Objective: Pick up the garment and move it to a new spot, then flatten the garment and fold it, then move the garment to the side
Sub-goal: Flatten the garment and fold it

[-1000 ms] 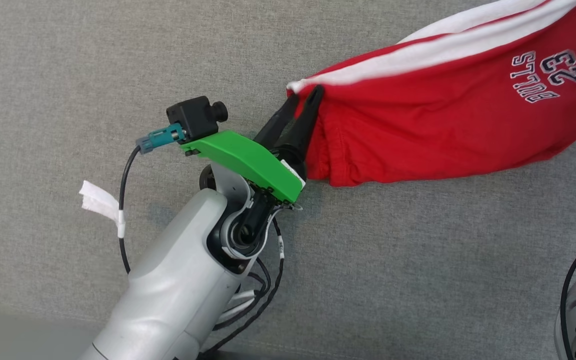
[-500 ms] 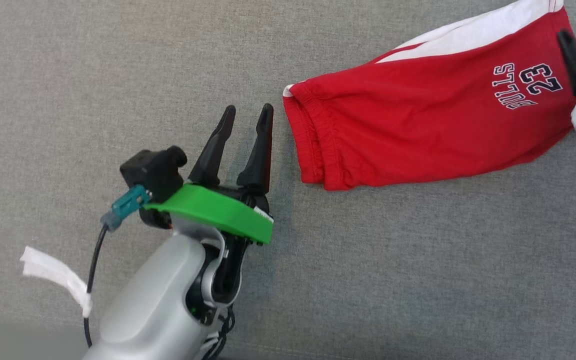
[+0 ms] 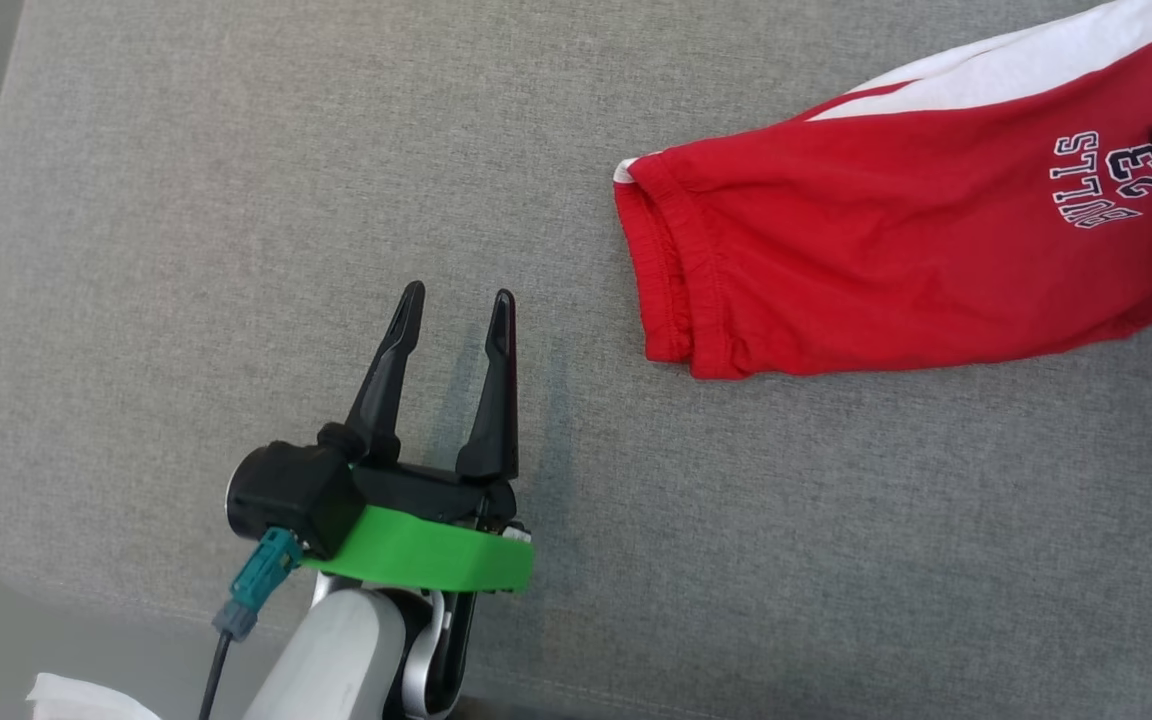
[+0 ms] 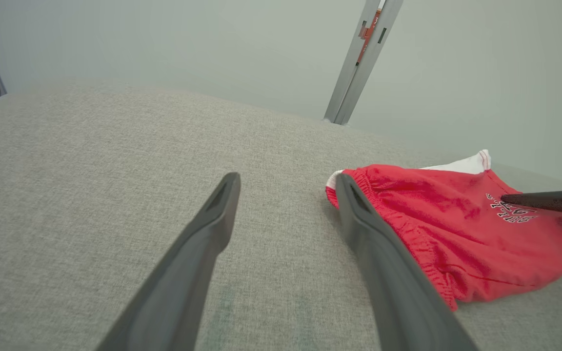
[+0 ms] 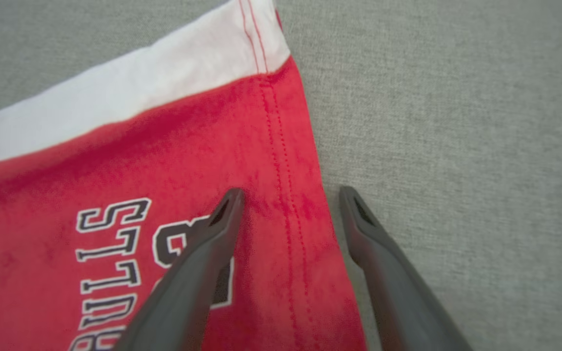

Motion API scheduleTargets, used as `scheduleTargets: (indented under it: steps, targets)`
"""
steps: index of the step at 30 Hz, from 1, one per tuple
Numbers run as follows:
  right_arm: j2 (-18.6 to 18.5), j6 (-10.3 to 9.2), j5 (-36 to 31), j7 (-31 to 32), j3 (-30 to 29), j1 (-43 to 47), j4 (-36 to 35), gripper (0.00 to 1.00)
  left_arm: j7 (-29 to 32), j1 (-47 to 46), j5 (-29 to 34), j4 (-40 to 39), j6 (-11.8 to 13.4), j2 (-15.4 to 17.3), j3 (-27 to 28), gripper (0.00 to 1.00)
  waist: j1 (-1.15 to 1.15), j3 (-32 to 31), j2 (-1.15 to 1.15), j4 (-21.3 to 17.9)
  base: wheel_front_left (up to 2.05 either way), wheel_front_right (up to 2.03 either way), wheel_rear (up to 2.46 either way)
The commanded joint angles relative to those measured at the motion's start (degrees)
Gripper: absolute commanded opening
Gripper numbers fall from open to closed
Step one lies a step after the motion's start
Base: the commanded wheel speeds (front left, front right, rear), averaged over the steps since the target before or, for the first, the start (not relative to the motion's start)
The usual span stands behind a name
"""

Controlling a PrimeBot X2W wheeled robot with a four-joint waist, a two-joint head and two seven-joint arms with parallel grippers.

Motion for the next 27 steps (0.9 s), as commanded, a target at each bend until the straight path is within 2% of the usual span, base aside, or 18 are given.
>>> scheduleTargets:
  steps: [1, 3, 4, 5, 11, 17, 22, 27]
  targets:
    - [0.7, -0.01, 0.7, 1.2, 0.3, -0.1, 1.6, 1.0, -0.1, 1.4, 1.4, 0.3, -0.9, -0.6, 0.8, 1.0, 0.0, -0.1, 0.0, 1.0, 0.0, 0.0, 0.0]
    - [1.7, 0.01, 2.3, 2.7, 0.5, -0.1, 3.3, 1.0, -0.1, 2.3, 2.5, 0.7, -2.0, -1.3, 2.1, 1.0, 0.0, -0.3, 0.0, 1.5, 0.0, 0.0, 0.0]
    - [2.0, 0.02, 2.7, 2.6, 0.6, -0.2, 3.6, 0.59, -0.1, 2.7, 2.9, 1.0, -2.4, -1.5, 2.6, 1.0, 0.0, -0.4, 0.0, 1.6, 0.0, 0.0, 0.0]
    - [2.3, 0.02, 2.9, 2.3, 0.4, -0.3, 3.8, 0.0, -0.1, 3.0, 3.3, 1.2, -3.0, -1.7, 3.2, 1.0, 0.0, -0.6, 0.0, 1.7, 0.0, 0.0, 0.0]
    - [3.2, -0.01, 5.8, -1.3, -1.3, 0.5, 2.7, 0.0, -0.2, 5.2, 5.0, 2.2, -4.7, -2.2, 6.2, 1.0, 0.0, -2.5, 0.0, 0.0, 0.0, 0.0, 0.0]
    - [5.8, -0.01, 10.6, -5.0, -3.6, 5.8, -0.8, 0.0, -0.2, 9.1, 7.0, 1.7, -6.1, -2.2, 9.9, 1.0, 0.0, -7.2, 0.0, -5.1, 0.0, 0.0, 0.0]
    - [7.0, -0.01, 13.1, -6.9, -7.9, 13.2, -3.9, 0.0, -0.2, 13.2, 9.5, 2.0, -7.6, -2.2, 13.3, 1.0, 0.0, -11.3, 0.0, -8.4, 0.0, 0.0, 0.0]
    - [6.6, -0.01, 12.6, -8.1, -13.9, 18.3, -5.2, 0.0, -0.2, 15.6, 11.8, 2.5, -8.7, -2.2, 15.2, 1.0, 0.0, -14.2, 0.0, -8.8, 0.0, 0.0, 0.0]
